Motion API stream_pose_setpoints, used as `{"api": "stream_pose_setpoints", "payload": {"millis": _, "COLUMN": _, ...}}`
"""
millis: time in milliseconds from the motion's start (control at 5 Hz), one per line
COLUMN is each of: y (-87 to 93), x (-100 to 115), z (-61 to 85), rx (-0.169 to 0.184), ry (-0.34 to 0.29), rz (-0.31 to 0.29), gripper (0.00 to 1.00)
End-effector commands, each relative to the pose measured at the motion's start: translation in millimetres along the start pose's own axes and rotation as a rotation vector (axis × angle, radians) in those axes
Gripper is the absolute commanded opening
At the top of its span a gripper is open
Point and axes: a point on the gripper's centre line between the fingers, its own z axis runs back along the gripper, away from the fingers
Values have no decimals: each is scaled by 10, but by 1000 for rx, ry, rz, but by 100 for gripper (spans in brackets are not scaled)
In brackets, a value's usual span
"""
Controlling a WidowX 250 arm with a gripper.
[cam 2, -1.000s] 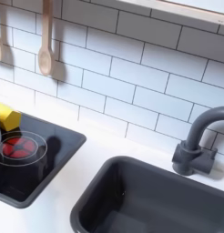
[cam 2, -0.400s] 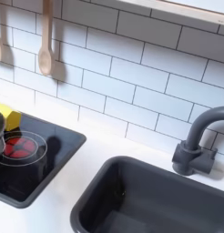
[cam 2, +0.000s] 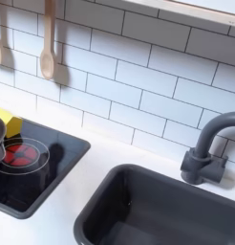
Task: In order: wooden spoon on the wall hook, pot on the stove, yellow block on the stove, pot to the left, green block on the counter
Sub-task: 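Take the green block out of the pot and put it on the counter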
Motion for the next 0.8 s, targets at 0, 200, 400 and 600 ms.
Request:
{"api": "stream_pose_setpoints", "payload": {"millis": 0, "y": -259, "x": 89, "z": 237, "rx": -68, "ry": -55, "rz": -60, "gripper": 0}}
{"api": "stream_pose_setpoints", "payload": {"millis": 200, "y": -680, "x": 71, "z": 269, "rx": -119, "ry": -38, "rz": -174, "gripper": 0}}
{"api": "stream_pose_setpoints", "payload": {"millis": 400, "y": -997, "x": -37, "z": 191, "rx": -155, "ry": -9, "rz": -241, "gripper": 0}}
{"api": "stream_pose_setpoints", "payload": {"millis": 600, "y": -1365, "x": -209, "z": 51, "rx": -182, "ry": 41, "rz": -342, "gripper": 0}}
